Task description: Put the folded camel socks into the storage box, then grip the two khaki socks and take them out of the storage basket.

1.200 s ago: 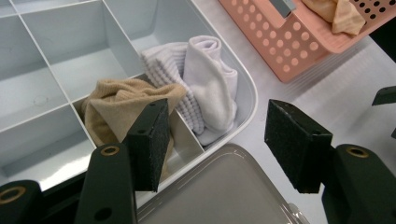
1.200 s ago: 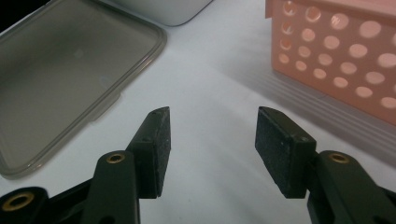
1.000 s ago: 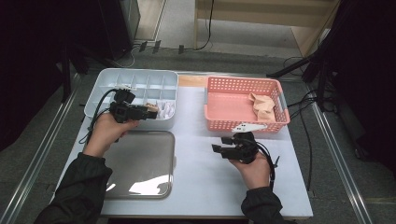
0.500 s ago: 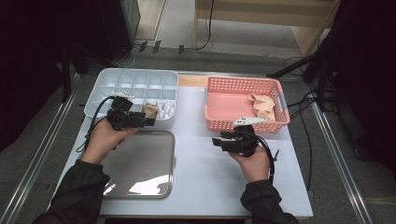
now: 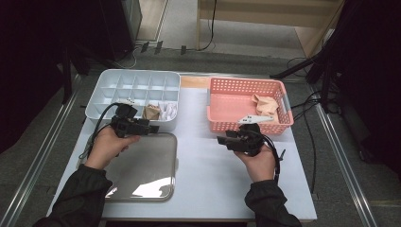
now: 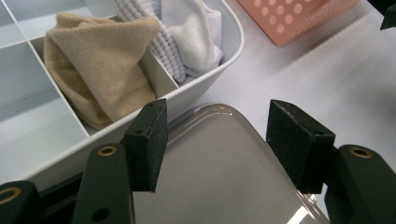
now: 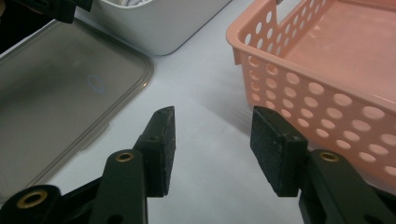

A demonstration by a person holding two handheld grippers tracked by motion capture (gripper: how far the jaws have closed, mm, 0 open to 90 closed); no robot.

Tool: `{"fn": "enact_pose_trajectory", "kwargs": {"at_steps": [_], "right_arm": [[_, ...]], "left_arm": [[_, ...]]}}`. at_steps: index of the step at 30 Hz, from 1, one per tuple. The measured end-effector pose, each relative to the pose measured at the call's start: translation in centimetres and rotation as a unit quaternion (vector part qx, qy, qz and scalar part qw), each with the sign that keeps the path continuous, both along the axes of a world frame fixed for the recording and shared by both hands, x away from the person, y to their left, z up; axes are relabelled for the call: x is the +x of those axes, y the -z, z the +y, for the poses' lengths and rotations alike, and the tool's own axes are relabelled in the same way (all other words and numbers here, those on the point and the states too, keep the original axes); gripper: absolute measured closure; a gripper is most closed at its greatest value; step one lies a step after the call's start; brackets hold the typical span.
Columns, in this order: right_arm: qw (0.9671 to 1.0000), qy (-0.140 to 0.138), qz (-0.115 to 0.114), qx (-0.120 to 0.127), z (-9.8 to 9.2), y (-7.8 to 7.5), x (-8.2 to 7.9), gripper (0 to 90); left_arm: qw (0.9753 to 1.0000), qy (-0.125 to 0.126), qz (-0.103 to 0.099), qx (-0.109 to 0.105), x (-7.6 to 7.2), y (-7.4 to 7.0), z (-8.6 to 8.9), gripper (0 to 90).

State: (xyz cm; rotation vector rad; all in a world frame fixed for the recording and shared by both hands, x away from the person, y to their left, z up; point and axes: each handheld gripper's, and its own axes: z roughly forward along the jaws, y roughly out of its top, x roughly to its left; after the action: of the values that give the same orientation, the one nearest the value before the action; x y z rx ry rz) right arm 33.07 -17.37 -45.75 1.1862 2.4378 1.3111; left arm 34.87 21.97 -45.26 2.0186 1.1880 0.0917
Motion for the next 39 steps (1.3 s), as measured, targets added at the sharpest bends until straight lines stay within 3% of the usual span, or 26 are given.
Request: {"fn": "enact_pose_trajectory", "kwargs": {"at_steps": [10, 19, 21, 26, 28, 35, 39], "right_arm": [[0.9999, 0.007, -0.011, -0.001, -0.7, -1.2, 0.1, 53.2], [0.9994, 0.029, -0.019, -0.006, -2.3, -2.4, 1.5, 53.0], [0.9991, 0.037, -0.02, -0.003, -3.0, -2.6, 2.1, 52.8], [0.9983, 0.05, -0.011, -0.027, -4.2, -2.6, 3.6, 52.0], [0.998, 0.059, -0.004, -0.021, -5.0, -2.6, 4.3, 52.1], [0.994, 0.097, -0.003, -0.05, -7.3, -2.7, 6.7, 52.8], [0.9924, 0.104, -0.008, -0.065, -7.9, -2.9, 7.7, 53.0]], "left_arm": [[0.9999, -0.007, -0.001, 0.011, -1.1, 0.5, 0.4, 40.5], [0.9996, 0.012, -0.011, 0.022, -2.4, 0.9, -0.6, 40.5], [0.9994, 0.011, -0.014, 0.031, -2.8, 1.1, -0.7, 40.5], [0.9994, 0.014, -0.02, 0.024, -3.6, 1.5, -0.9, 40.5], [0.9993, 0.014, -0.023, 0.025, -3.8, 1.5, -0.8, 40.5], [0.9993, 0.013, -0.029, 0.02, -3.9, 1.7, -0.6, 40.5], [0.9992, 0.014, -0.031, 0.019, -4.0, 1.8, -0.5, 40.6]]}}
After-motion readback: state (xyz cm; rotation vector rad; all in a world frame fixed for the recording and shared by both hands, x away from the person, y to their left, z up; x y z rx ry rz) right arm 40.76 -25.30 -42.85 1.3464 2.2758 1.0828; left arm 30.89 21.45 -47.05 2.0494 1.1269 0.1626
